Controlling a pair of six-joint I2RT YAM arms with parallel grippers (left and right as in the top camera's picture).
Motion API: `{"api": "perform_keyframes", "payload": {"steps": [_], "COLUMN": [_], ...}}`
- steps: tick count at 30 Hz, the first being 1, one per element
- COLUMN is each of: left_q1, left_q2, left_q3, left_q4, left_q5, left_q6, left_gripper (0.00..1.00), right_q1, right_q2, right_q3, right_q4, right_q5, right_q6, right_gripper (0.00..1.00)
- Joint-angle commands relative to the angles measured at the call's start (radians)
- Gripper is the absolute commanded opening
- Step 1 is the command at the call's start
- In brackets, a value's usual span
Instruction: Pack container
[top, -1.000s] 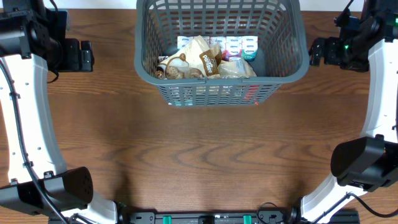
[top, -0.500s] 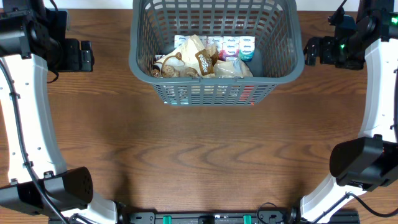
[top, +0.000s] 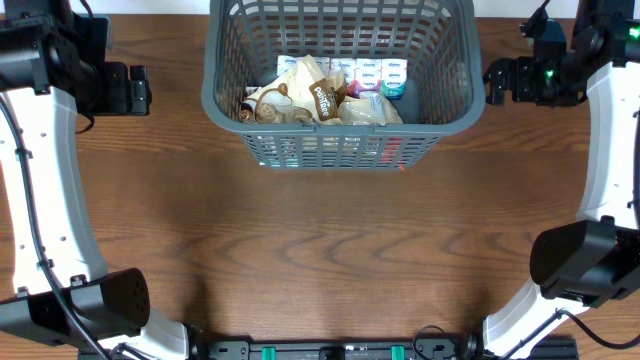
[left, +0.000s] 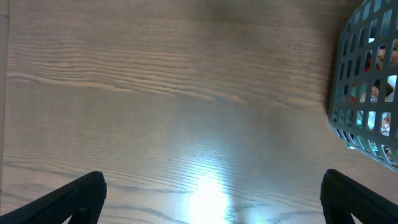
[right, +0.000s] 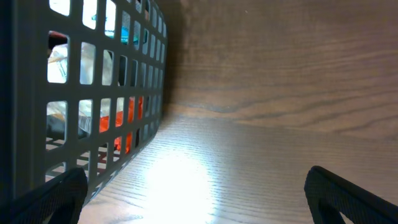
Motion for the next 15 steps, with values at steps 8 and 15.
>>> {"api": "perform_keyframes", "payload": {"steps": [8, 15], "left_q1": [0.005, 0.005], "left_q2": [-0.019, -0.019], "left_q3": [0.014, 0.014], "left_q4": [-0.004, -0.004], "left_q5": [-0.005, -0.005], "left_q6": [-0.005, -0.005], "left_gripper": [0.99, 0.99], "right_q1": [0.031, 0.031], "right_q2": [-0.012, -0.012], "right_q3": [0.002, 0.002], "right_q4": [-0.004, -0.006], "right_q5": [0.22, 0.223], "right_q6": [0.127, 0.116], "right_gripper": [0.99, 0.99]}}
